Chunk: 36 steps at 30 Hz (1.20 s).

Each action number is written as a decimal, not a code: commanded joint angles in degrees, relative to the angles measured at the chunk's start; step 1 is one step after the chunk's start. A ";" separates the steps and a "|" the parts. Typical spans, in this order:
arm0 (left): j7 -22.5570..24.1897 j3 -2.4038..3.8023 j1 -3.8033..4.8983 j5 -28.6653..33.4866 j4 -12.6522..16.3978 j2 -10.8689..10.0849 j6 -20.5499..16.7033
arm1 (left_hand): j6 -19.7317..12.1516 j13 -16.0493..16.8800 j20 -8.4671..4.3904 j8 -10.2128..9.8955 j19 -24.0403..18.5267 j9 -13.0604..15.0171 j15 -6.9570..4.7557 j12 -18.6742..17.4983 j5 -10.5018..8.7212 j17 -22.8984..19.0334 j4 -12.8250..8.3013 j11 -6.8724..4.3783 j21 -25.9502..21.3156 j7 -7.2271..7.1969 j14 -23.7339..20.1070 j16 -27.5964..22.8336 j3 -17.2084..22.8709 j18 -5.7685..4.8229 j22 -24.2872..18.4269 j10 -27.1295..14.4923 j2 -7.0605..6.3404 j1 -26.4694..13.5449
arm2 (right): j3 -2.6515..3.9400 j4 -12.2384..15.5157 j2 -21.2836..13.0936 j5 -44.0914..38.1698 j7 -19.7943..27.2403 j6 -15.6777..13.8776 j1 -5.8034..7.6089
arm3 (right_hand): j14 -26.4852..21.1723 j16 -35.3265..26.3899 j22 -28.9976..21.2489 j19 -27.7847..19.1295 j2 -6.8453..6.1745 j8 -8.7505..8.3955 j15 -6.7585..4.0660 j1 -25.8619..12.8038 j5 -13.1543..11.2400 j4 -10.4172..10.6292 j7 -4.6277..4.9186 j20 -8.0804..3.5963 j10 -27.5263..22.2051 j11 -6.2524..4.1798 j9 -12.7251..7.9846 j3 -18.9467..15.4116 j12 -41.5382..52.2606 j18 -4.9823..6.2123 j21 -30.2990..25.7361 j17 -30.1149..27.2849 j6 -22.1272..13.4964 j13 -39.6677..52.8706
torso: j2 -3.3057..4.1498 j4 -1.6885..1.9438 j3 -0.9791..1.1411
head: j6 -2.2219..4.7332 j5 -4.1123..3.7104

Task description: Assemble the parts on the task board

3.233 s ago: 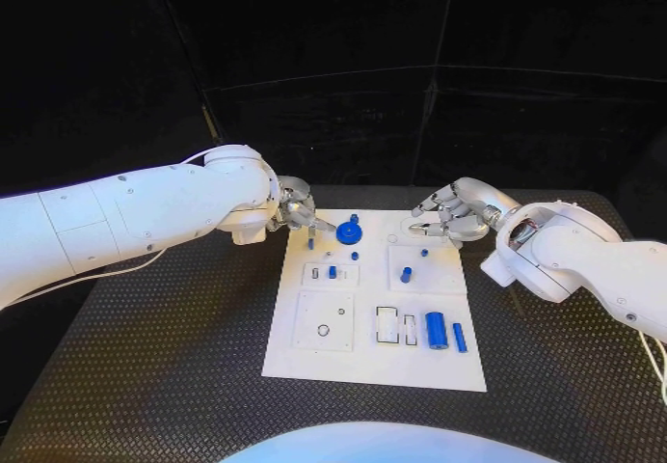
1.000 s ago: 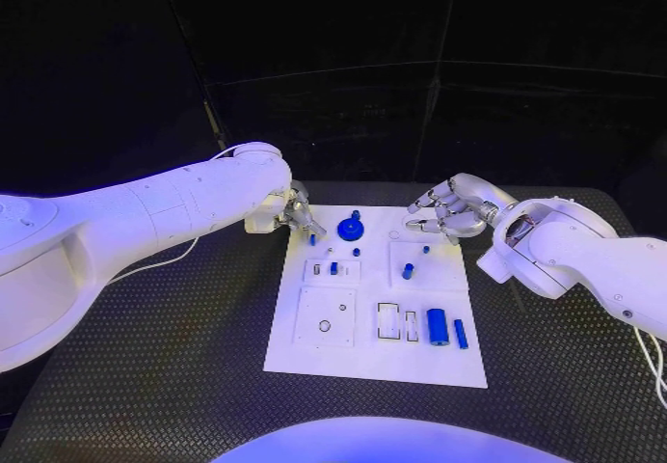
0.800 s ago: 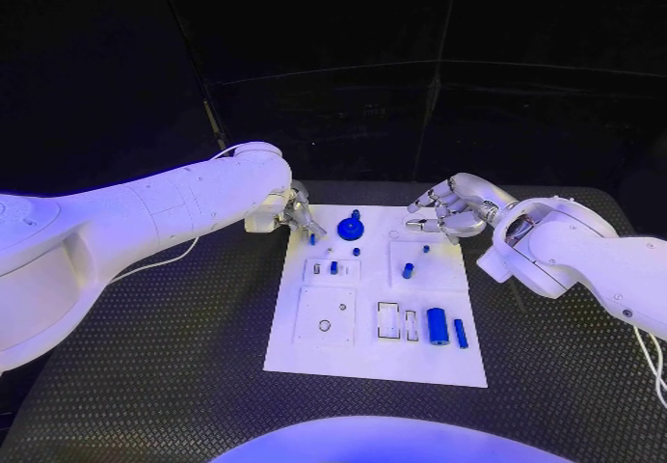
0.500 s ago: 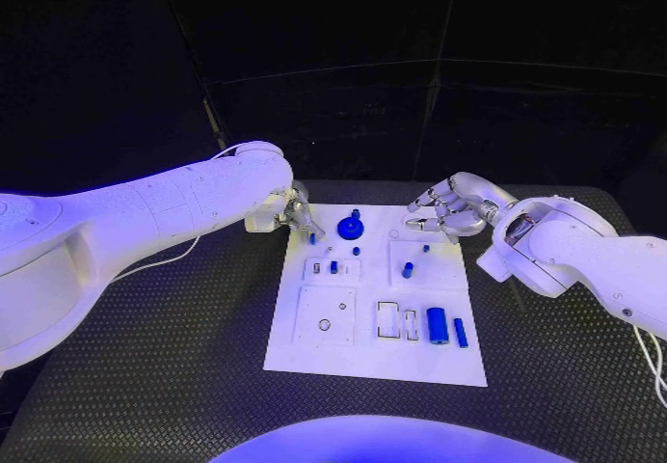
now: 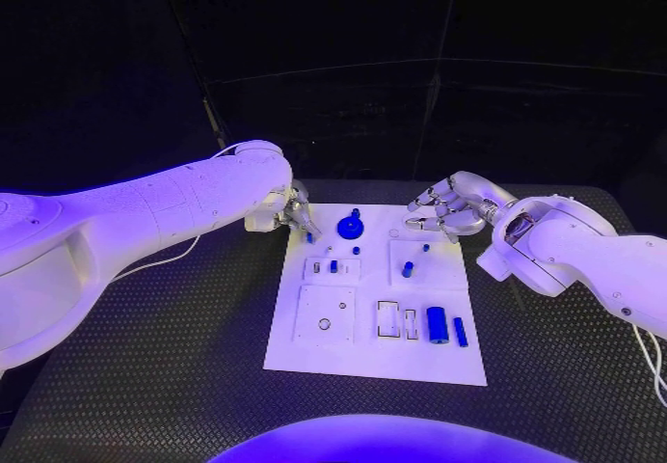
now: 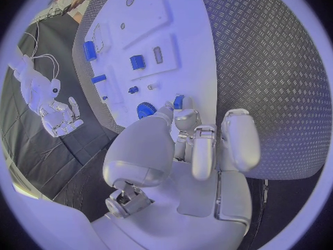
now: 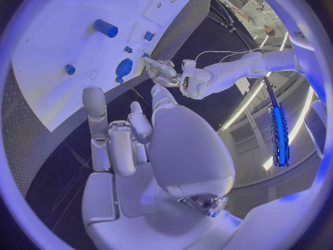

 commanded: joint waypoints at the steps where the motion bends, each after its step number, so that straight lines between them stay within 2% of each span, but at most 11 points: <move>1: 0.19 0.02 0.05 2.15 0.10 0.07 0.54 | 0.65 -0.29 -0.11 0.17 -0.59 -0.13 0.21 -0.47 0.19 15.09 -1.67 0.00 -0.33 -0.26 5.94 0.35 1.22 -0.31 -0.23 -0.49 0.64 1.85 | 0.04 0.06 0.06 0.05 0.55 0.03 0.10 | 2.58 -0.25 -0.09 0.04 0.10 0.33 -0.31 -0.33 0.36 0.03 -0.06 -0.15 -0.02 -0.17 -0.08 -0.16 -0.01 0.61 -0.22 0.19 0.23 -0.09 | 0.04 0.00 0.01 | -0.02 0.01; 3: 0.27 0.02 0.04 2.63 0.20 0.01 0.10 | 0.96 -0.30 -0.23 0.61 -0.66 0.01 0.01 -0.51 -1.69 15.09 -3.32 -0.34 -0.43 -0.65 5.94 0.35 2.73 -0.28 -0.30 -0.47 1.30 3.67 | 0.04 0.05 0.06 0.05 0.57 0.02 0.10 | 2.58 -0.25 -0.09 0.04 0.10 0.33 -0.31 -0.33 0.36 0.03 -0.06 -0.15 -0.02 -0.17 -0.08 -0.16 -0.01 0.61 -0.22 0.19 0.23 -0.09 | 0.00 0.00 0.01 | -0.06 0.00; 6: 0.38 0.02 0.01 3.01 0.50 -0.23 -0.63 | 1.51 -0.24 -0.57 1.66 -0.71 0.67 -0.41 -0.58 -1.72 15.09 -5.81 -0.87 -0.48 -1.26 5.94 0.35 5.10 -0.27 -0.30 -0.36 1.61 6.16 | 0.04 0.05 0.05 0.05 0.59 0.01 0.10 | 2.58 -0.25 -0.09 0.04 0.10 0.33 -0.31 -0.33 0.36 0.03 -0.06 -0.15 -0.02 -0.17 -0.08 -0.16 -0.01 0.61 -0.22 0.19 0.23 -0.09 | 0.01 0.04 0.01 | -0.13 0.00; 10: 0.56 0.02 -0.01 3.54 1.16 -0.81 -1.71 | 1.25 -0.39 -0.83 2.58 -0.73 1.46 -0.57 -0.80 -1.76 15.09 -6.99 -0.93 -0.52 -1.32 5.94 0.35 6.89 -0.30 -0.26 -0.19 1.39 6.49 | 0.04 0.02 0.03 0.05 0.61 0.01 0.10 | 2.56 -0.32 -0.26 -0.02 0.09 0.33 -0.31 -0.35 0.38 0.04 -0.06 -0.16 -0.08 -0.17 -0.09 -0.18 -0.06 0.63 -0.32 0.08 0.21 -0.16 | 0.00 0.04 0.01 | -0.16 0.00; 16: 0.90 0.04 -0.03 4.37 3.62 -2.77 -4.11 | 0.50 -0.65 -0.97 3.96 -0.69 2.71 -0.60 -1.07 -1.77 15.09 -7.98 -0.99 -0.53 -1.34 5.94 0.35 9.75 -0.34 -0.14 0.14 0.72 5.43 | 0.04 -0.08 -0.04 0.05 0.65 0.01 0.10 | 2.56 -0.32 -0.26 -0.02 0.09 0.33 -0.31 -0.35 0.38 0.04 -0.06 -0.16 -0.08 -0.17 -0.09 -0.18 -0.06 0.63 -0.32 0.08 0.21 -0.16 | -0.04 0.14 0.01 | -0.19 0.01; 21: 0.89 0.07 0.01 5.66 7.38 -5.39 -6.35 | -0.07 -0.73 -1.01 4.92 -0.66 3.59 -0.63 -1.16 -1.76 15.09 -8.57 -1.04 -0.60 -1.38 5.94 0.35 12.48 -0.34 -0.10 0.42 -0.12 4.00 | 0.04 -0.21 -0.10 0.05 0.65 0.05 0.10 | 2.56 -0.32 -0.26 -0.02 0.09 0.33 -0.31 -0.35 0.38 0.04 -0.06 -0.16 -0.08 -0.17 -0.09 -0.18 -0.06 0.63 -0.32 0.08 0.21 -0.16 | -0.03 0.13 0.01 | -0.19 0.11; 28: 0.87 0.09 0.10 6.11 14.63 -9.67 -9.52 | -0.44 -0.68 -1.08 5.93 -0.64 4.46 -0.71 -1.11 -1.78 15.09 -9.05 -1.13 -0.74 -1.48 5.94 0.35 15.99 -0.32 -0.10 0.74 -1.35 1.98 | 0.04 -0.36 -0.17 0.06 0.63 0.21 0.10 | 2.54 -0.38 -0.29 -0.03 0.06 0.35 -0.31 -0.41 0.38 0.07 -0.06 -0.16 -0.13 -0.16 -0.09 -0.22 -0.10 0.64 -0.35 -0.01 0.20 -0.22 | -0.03 0.14 0.02 | -0.31 0.21; 31: 0.91 0.06 0.09 6.15 17.97 -11.41 -11.71 | -0.60 -0.47 -1.12 6.27 -0.58 4.75 -0.76 -0.96 -1.78 15.09 -9.31 -1.18 -0.71 -1.52 5.94 0.35 17.57 -0.33 0.01 0.94 -1.91 1.25 | 0.04 -0.46 -0.19 0.10 0.62 0.26 0.10 | 2.54 -0.38 -0.29 -0.03 0.06 0.35 -0.31 -0.41 0.38 0.07 -0.06 -0.16 -0.13 -0.16 -0.09 -0.22 -0.10 0.64 -0.35 -0.01 0.20 -0.22 | 0.00 0.13 -0.03 | -0.44 0.31; 36: 1.02 0.00 -0.18 5.29 22.64 -13.77 -15.56 | -0.67 0.15 -1.19 6.58 -0.40 5.00 -0.83 -0.48 -1.77 15.09 -9.62 -1.24 -0.47 -1.58 5.94 0.35 19.25 -0.40 0.38 1.40 -2.56 0.61 | 0.03 -0.65 -0.18 0.21 0.67 0.30 0.10 | 2.54 -0.38 -0.33 -0.03 0.05 0.36 -0.31 -0.47 0.38 0.10 -0.06 -0.16 -0.12 -0.16 -0.09 -0.25 -0.08 0.64 -0.37 0.00 0.19 -0.21 | -0.02 0.13 0.03 | -0.53 0.68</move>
